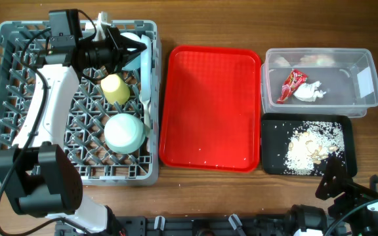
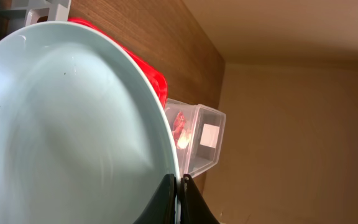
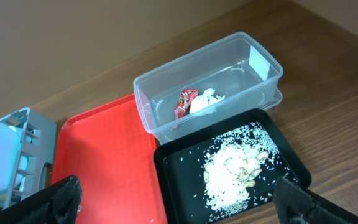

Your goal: Sort waste into correct bins and load items into the dishwasher rack

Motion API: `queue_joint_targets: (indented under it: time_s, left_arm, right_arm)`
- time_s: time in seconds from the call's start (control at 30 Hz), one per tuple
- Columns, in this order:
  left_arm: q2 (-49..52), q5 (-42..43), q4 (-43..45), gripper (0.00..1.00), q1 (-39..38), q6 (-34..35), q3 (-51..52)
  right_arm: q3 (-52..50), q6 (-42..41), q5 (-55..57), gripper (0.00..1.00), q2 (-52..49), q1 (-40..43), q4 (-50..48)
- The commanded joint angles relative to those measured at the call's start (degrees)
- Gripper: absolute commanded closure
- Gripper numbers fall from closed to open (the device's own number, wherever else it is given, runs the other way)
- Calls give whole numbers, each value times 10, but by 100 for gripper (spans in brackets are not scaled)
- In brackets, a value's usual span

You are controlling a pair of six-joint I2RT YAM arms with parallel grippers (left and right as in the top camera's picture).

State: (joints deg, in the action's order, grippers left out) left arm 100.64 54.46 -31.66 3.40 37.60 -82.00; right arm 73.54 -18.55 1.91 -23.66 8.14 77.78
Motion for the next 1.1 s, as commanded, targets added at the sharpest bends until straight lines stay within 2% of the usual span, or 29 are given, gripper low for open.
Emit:
queue_joint_targets:
  time_s: [0.0, 0.1, 0.17, 0.23, 0.37, 0.63, 0.8, 0.9, 0.93, 0.97, 1.07]
  left_arm:
    - [7, -4, 1, 90, 3, -14, 4]
    - [7, -13, 0, 69, 3, -14, 4]
    - [7, -19, 0, 60, 3, -14, 4]
    - [7, -20, 3, 43, 4, -14, 4]
    - [-2, -20, 6, 41, 19, -13, 2]
    - [-126, -38, -40, 39, 61, -34, 2]
    - [-243, -218, -145, 31, 66, -56, 2]
    - [-325, -350, -228, 16, 66, -59, 2]
    - [-338, -373, -243, 3, 66, -59, 2]
    - [-373, -407, -283, 0, 66, -59, 2]
    - [-413, -411, -320, 0, 66, -59, 2]
  right_arm:
    - [0, 4, -3, 0, 4, 1, -1]
    - [0, 4, -3, 0, 4, 1, -1]
    - [0, 4, -3, 0, 4, 1, -1]
    - [0, 3, -3, 0, 4, 1, -1]
    - [0, 4, -3, 0, 4, 1, -1]
    - [0, 4, -3, 0, 4, 1, -1]
    - [0, 4, -3, 0, 4, 1, -1]
    - [0, 4, -3, 0, 4, 1, -1]
    - [0, 4, -3, 0, 4, 1, -1]
    - [0, 4, -3, 0, 4, 1, -1]
    - [0, 3, -3, 0, 4, 1, -1]
